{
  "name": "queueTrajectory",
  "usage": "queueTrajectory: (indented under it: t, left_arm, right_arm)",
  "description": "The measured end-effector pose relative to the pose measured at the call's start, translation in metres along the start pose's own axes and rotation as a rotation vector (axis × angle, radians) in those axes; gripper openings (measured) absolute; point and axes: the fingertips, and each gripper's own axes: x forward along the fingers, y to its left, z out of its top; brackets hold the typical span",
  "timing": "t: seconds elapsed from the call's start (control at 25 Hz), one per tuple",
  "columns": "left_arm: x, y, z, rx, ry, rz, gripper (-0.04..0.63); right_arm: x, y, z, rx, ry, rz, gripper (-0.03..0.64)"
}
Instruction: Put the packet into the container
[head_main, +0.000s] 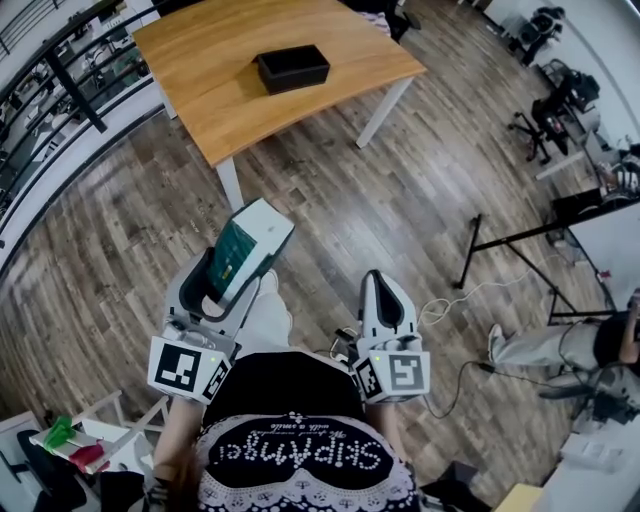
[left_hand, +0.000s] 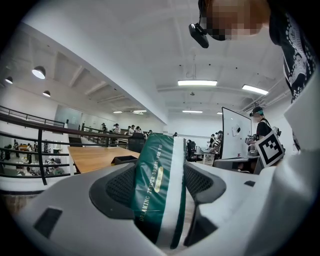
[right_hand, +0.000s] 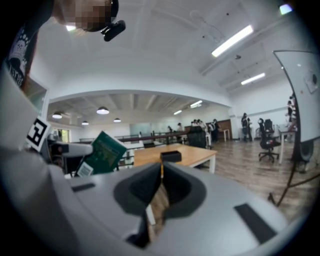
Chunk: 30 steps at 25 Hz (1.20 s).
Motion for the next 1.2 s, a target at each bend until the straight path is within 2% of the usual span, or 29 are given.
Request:
queueTrajectory:
  t: [0.36, 0.88, 1.2]
  left_arm:
    - [0.047, 0.018, 0.008, -0.012, -0.001, -0.019, 0.334]
    - [0.127, 0.078, 0.042, -0.008, -0.021, -0.034, 0.333]
    - [0.156, 0.115, 0.047, -0.017, -0.028, -0.040, 0.333]
  right_arm:
    - [0.036, -0.024, 0.007, 0.014, 0.011, -0.041, 0.035]
    - [0.132, -0.037, 0.055, -0.006, -0.008, -0.045, 0.035]
    - [0.172, -0.035, 0.053, 0.004, 0.007, -0.066, 0.035]
